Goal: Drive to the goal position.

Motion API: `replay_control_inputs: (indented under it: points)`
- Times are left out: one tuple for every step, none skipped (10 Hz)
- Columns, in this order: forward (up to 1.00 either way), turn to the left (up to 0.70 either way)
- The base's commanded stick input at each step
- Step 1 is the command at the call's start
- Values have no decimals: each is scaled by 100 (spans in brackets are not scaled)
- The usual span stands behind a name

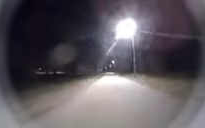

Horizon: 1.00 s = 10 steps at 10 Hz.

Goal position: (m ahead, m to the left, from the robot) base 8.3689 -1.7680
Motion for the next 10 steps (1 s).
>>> replay_control_inputs:
  points:
    - [100, 0]
    - [100, 0]
    - [100, 0]
    - [100, 0]
    - [100, 0]
    - [100, 0]
    - [100, 0]
    - [100, 0]
    - [100, 0]
    - [100, 0]
